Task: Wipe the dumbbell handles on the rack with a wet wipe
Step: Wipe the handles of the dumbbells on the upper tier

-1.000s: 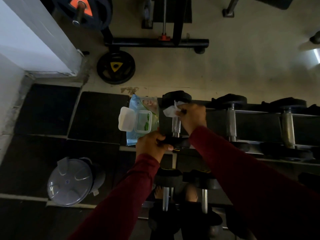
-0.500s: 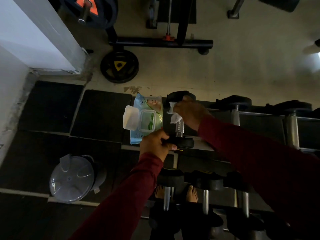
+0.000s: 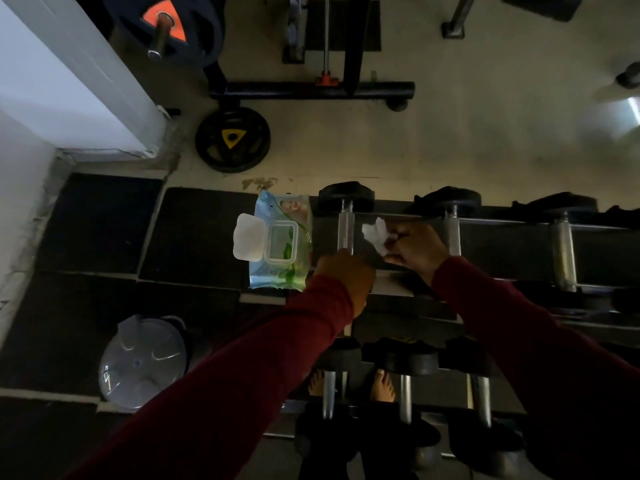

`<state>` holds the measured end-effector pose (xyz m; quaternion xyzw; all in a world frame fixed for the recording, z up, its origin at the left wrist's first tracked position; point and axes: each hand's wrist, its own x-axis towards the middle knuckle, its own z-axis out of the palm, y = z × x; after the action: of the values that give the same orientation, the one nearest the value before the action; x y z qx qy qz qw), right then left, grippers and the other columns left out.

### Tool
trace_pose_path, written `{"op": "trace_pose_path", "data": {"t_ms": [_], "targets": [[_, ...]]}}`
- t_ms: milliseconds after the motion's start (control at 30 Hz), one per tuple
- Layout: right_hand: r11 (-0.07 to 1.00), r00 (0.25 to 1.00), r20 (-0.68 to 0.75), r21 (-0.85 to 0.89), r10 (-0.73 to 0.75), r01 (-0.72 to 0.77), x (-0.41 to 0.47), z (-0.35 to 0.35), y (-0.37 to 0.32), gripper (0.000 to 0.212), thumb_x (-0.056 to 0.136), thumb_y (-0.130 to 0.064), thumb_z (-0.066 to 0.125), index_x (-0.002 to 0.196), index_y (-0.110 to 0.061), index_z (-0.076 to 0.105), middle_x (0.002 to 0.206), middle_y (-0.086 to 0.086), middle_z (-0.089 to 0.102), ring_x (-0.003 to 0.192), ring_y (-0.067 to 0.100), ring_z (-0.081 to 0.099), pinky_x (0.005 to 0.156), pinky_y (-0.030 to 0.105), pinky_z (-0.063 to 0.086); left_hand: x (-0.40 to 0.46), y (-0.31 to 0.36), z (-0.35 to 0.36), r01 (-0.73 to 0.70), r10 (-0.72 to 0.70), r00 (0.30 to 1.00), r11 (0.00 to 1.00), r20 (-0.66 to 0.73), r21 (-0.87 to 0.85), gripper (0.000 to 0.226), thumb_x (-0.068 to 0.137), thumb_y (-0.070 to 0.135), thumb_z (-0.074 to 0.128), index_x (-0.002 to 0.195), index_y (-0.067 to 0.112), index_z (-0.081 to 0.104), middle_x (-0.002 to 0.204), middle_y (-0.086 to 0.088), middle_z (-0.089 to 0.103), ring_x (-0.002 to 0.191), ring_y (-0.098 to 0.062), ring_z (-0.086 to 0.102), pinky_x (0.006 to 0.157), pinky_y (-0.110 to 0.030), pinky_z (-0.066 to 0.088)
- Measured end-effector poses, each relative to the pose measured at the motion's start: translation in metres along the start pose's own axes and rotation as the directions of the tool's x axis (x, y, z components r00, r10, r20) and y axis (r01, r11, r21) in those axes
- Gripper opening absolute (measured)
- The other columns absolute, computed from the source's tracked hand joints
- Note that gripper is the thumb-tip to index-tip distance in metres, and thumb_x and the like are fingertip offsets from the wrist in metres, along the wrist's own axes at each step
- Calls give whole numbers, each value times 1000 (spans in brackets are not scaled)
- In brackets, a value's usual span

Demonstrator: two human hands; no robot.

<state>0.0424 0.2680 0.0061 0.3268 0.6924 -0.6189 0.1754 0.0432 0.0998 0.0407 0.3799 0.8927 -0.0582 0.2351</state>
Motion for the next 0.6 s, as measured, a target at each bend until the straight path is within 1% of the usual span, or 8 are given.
{"op": "trace_pose_path", "data": {"t_ms": [67, 167, 233, 300, 400, 467, 533, 600], "targets": [[989, 997, -14, 132, 70, -67, -4, -3, 3, 20, 98, -12, 54, 111, -19, 68, 113, 4, 69, 100, 17, 68, 80, 30, 59, 20, 18, -7, 24, -45, 988, 990, 147, 142, 46, 89, 21, 66, 132, 9, 54, 133, -17, 51, 118, -36, 53, 91, -50, 51], [946, 991, -13, 299, 134, -124, -9, -8, 8, 18, 96, -9, 55, 111, -14, 64, 116, 9, 67, 104, 22, 66, 87, 34, 57, 37, 38, -10, 104, -143, 936, 986, 323, 133, 48, 92, 15, 61, 137, 6, 47, 140, -23, 43, 128, -42, 43, 96, -64, 44], [916, 990, 20, 378, 137, -134, -11, -14, 9, 28, 92, -10, 57, 120, -12, 60, 121, 11, 63, 108, 26, 63, 90, 36, 55, 34, 43, -3, 79, -125, 953, 982, 275, 173, 40, 91, 15, 62, 128, 6, 54, 133, -21, 49, 124, -41, 45, 94, -66, 45], [871, 989, 67, 468, 131, -147, -13, -17, 9, 36, 91, -18, 63, 126, -13, 57, 122, 11, 62, 110, 27, 62, 86, 36, 56, 25, 36, 5, 59, -93, 978, 982, 186, 180, 42, 87, 16, 67, 126, 7, 55, 131, -20, 52, 121, -40, 48, 92, -60, 49], [862, 988, 110, 485, 108, -148, -16, -13, 6, 40, 89, -16, 69, 127, -16, 57, 119, 9, 63, 108, 25, 64, 88, 36, 58, 7, 14, 15, 72, -72, 996, 997, 43, -8, 61, 78, 15, 76, 132, 13, 48, 135, -11, 48, 120, -33, 51, 93, -48, 53], [900, 992, 90, 420, 85, -115, -14, -4, 7, 39, 88, -9, 68, 125, -17, 58, 120, 8, 62, 107, 24, 65, 93, 40, 57, -2, 1, 24, 73, -83, 995, 979, -49, -189, 68, 73, 17, 79, 133, 17, 47, 134, -3, 45, 117, -25, 53, 97, -40, 50], [947, 997, 45, 311, 66, -77, -11, 6, 7, 38, 87, -6, 68, 121, -20, 61, 122, 6, 62, 105, 21, 65, 92, 40, 57, -7, -7, 35, 82, -134, 983, 931, -126, -356, 62, 72, 14, 79, 127, 21, 52, 129, 4, 47, 114, -18, 53, 99, -31, 47], [993, 1000, -6, 115, 24, -24, -7, 15, 8, 35, 88, -10, 68, 119, -25, 63, 121, 2, 63, 103, 16, 65, 90, 38, 58, -11, -9, 45, 104, -217, 959, 869, -183, -483, 55, 73, 10, 76, 122, 25, 56, 125, 7, 50, 113, -14, 54, 100, -27, 45]]}}
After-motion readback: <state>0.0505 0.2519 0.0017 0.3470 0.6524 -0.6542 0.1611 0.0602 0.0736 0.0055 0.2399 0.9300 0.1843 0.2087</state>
